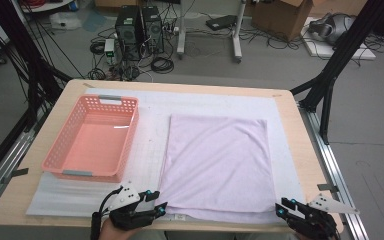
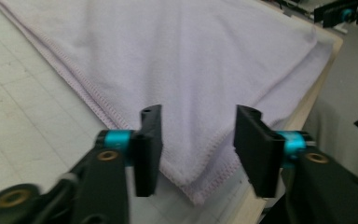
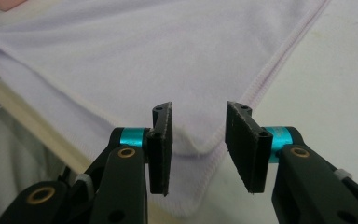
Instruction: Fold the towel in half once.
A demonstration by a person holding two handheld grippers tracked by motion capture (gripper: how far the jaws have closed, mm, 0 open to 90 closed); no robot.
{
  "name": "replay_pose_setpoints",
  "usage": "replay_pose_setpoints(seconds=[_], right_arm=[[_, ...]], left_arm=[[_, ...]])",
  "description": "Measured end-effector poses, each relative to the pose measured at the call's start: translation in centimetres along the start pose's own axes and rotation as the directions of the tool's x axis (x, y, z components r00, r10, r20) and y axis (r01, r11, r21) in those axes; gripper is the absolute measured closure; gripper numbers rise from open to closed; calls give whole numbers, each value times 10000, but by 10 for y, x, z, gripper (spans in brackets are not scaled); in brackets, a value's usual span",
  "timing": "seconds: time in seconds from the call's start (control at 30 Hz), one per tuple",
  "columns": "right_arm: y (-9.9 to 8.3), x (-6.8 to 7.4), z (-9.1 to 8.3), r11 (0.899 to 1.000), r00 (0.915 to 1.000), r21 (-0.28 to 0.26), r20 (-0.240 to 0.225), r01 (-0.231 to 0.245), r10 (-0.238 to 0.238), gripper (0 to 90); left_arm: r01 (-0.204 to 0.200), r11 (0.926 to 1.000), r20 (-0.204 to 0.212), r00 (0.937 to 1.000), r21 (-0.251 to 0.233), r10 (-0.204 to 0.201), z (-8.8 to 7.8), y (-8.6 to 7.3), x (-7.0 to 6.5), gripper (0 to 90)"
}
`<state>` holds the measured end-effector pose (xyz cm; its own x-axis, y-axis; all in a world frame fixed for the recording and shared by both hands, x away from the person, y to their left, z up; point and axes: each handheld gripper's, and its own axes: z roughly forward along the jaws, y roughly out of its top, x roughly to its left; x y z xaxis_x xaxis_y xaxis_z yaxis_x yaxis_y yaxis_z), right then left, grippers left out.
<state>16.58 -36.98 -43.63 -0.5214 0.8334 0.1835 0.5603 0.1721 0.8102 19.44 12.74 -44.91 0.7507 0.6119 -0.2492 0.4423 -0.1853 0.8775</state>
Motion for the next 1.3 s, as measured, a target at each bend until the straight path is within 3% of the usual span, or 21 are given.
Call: replay_pose_setpoints(seconds=[0.07, 0.13, 0.27, 0.33, 0.4, 0.47, 0.53, 0.73, 0.87, 0.9, 1.1, 1.13, 1.2, 1.3], right_arm=[[5, 2, 8, 9997, 9996, -32, 96, -261, 261, 601], [9, 4, 16, 9999, 9997, -45, 189, -134, 135, 599], [2, 10, 25, 9935, 9979, 1112, 586, 223, -290, 603], [-1, 11, 19, 9945, 9975, 1019, 644, 231, -297, 605], [-3, 13, 16, 9899, 9929, 1322, 1003, 510, -645, 659], [-5, 13, 14, 9898, 9911, 1290, 1094, 610, -754, 743], [-5, 12, 14, 9894, 9924, 1335, 1003, 576, -713, 849], [-4, 17, 12, 9879, 9881, 1215, 1079, 962, -1095, 870], [-1, 15, 1, 9954, 9935, 650, 847, 705, -759, 874], [-1, 15, -1, 9965, 9943, 566, 845, 611, -658, 875], [-4, 11, -12, 9994, 9980, 310, 608, 155, -174, 876], [-5, 11, -11, 9990, 9979, 414, 619, 182, -208, 876], [-6, 12, -6, 9977, 9974, 613, 640, 301, -340, 875], [-6, 12, -1, 9971, 9976, 679, 562, 355, -394, 874]], left_arm=[[206, 9997, -81, 9998, -139, -207, 1, 1, 1, 444], [278, 9994, -153, 9995, -193, -281, 2, 3, 2, 445], [226, 9993, -407, 9989, 295, -214, 6, 1, 0, 482], [139, 9981, -458, 9989, 601, -112, 9, 0, -2, 539], [-141, 9953, -625, 9978, 962, 201, 12, -2, -5, 644], [-401, 9919, -751, 9960, 1208, 494, 15, -4, -8, 743], [-518, 9914, -834, 9946, 1199, 620, 15, -4, -10, 821], [-550, 9962, -580, 9966, 669, 589, 6, -1, -11, 847], [-595, 9980, -419, 9973, 217, 603, -1, 2, -12, 855], [-671, 9976, -393, 9969, 141, 676, -3, 3, -13, 896], [-650, 9978, -447, 9969, 96, 653, -7, 2, -12, 894], [-544, 9984, -542, 9970, 182, 553, -5, 2, -11, 861], [-143, 9995, -685, 9975, 299, 163, -1, 2, -9, 680], [-96, 9989, -913, 9957, 454, 137, 7, 4, -6, 598]])
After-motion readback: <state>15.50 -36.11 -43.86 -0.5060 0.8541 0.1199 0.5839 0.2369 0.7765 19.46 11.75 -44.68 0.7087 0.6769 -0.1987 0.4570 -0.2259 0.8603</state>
